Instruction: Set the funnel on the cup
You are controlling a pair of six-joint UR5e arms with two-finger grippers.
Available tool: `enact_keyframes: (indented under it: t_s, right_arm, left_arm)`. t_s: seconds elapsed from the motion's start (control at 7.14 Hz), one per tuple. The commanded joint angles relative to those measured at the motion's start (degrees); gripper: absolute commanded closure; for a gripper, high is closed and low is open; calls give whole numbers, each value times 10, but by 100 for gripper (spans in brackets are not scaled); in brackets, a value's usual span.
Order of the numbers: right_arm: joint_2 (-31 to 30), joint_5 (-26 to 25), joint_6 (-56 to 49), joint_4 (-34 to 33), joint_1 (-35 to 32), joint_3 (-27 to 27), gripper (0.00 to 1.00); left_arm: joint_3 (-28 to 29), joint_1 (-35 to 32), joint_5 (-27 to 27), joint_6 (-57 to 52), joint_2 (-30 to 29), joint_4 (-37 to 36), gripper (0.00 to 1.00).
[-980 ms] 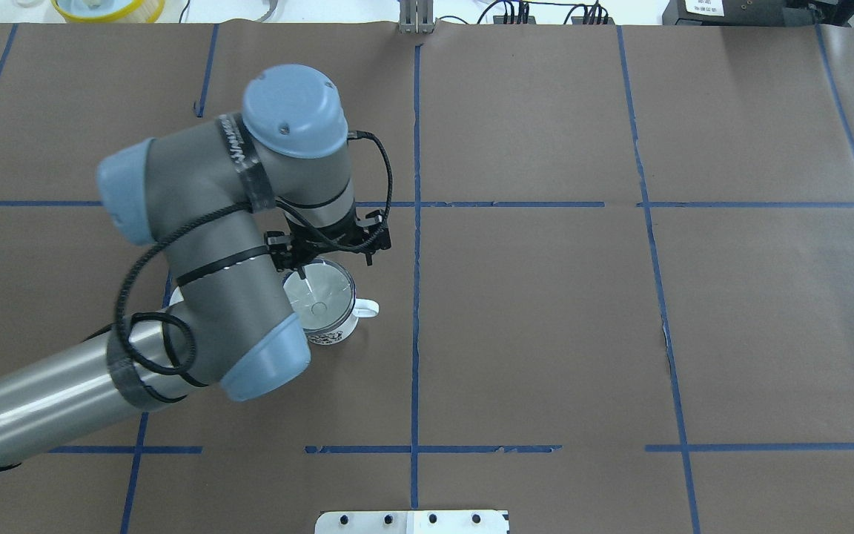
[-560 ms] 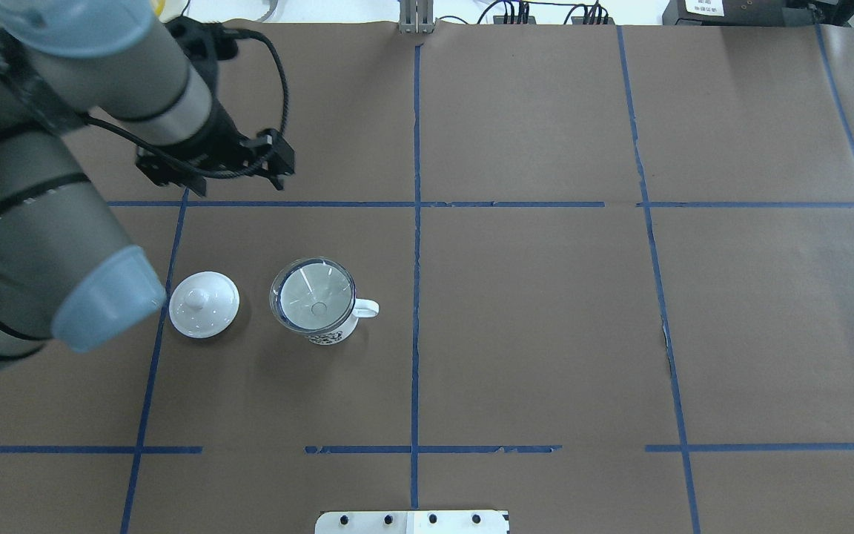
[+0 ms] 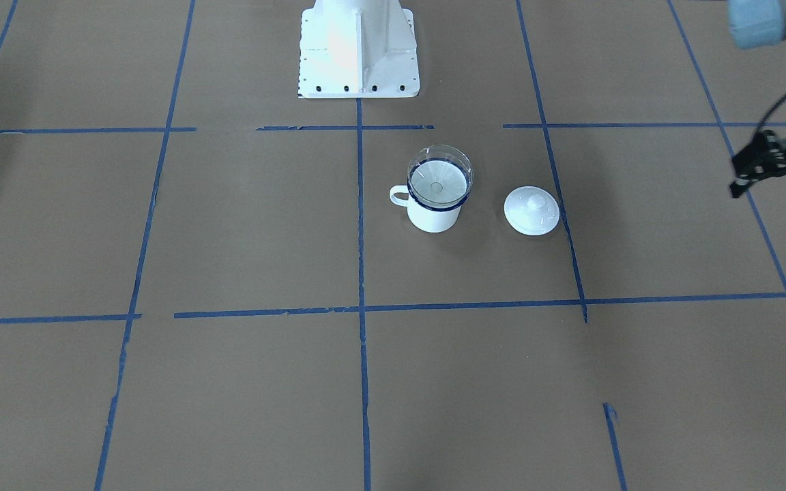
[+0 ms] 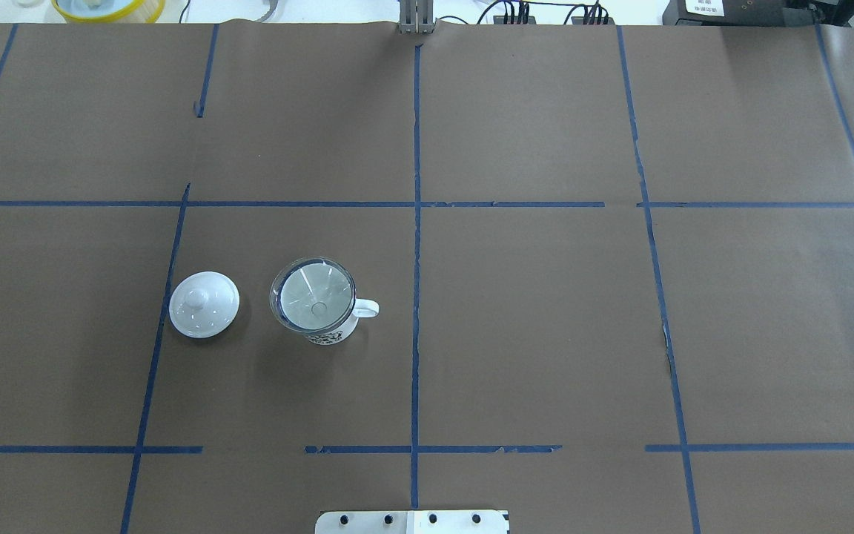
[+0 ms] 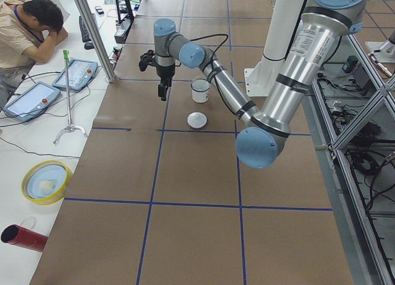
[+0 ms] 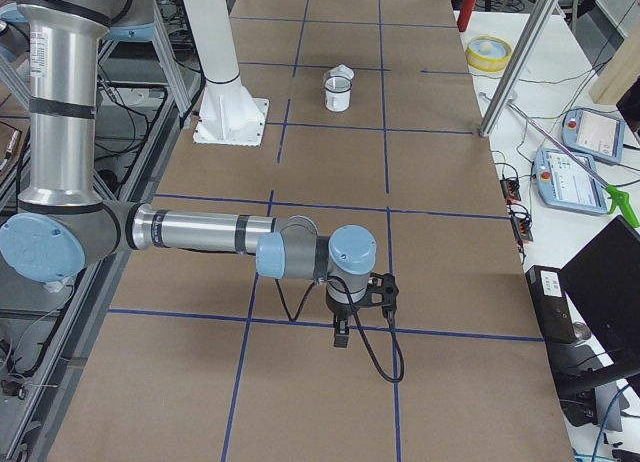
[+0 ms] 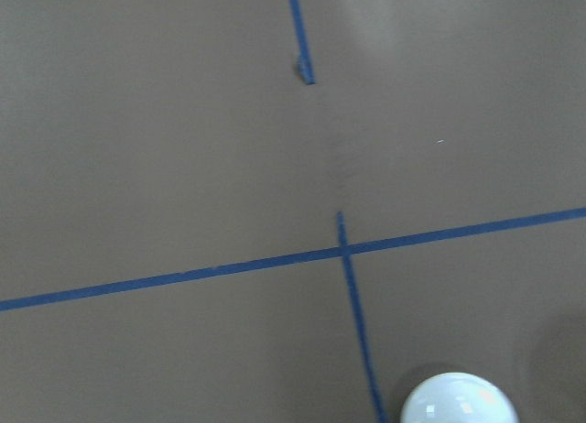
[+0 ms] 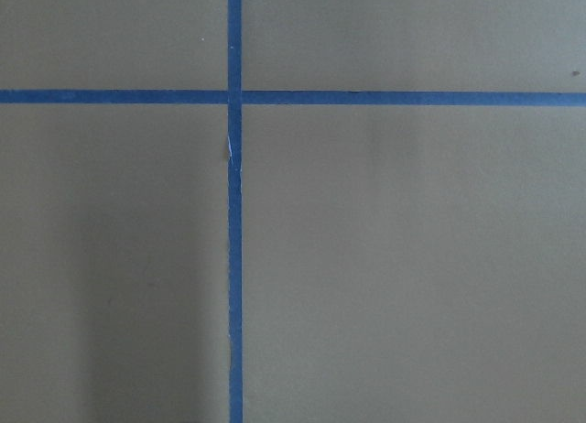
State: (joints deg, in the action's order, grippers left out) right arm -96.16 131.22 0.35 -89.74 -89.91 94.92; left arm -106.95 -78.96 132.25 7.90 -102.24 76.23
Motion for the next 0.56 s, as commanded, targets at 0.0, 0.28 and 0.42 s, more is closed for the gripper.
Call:
enact_keyframes:
  t_s: [0.0,0.28,0.42]
  right_arm:
    - [0,0,0,0,0,0,0]
    - [0,0,0,0,0,0,0]
    - [0,0,0,0,0,0,0]
  left_arm:
    - [107,-127,19,-249,86,47,0]
    - [126,-136,19,-249,135,46,0]
    - [118,-160,25,-253,143,51,0]
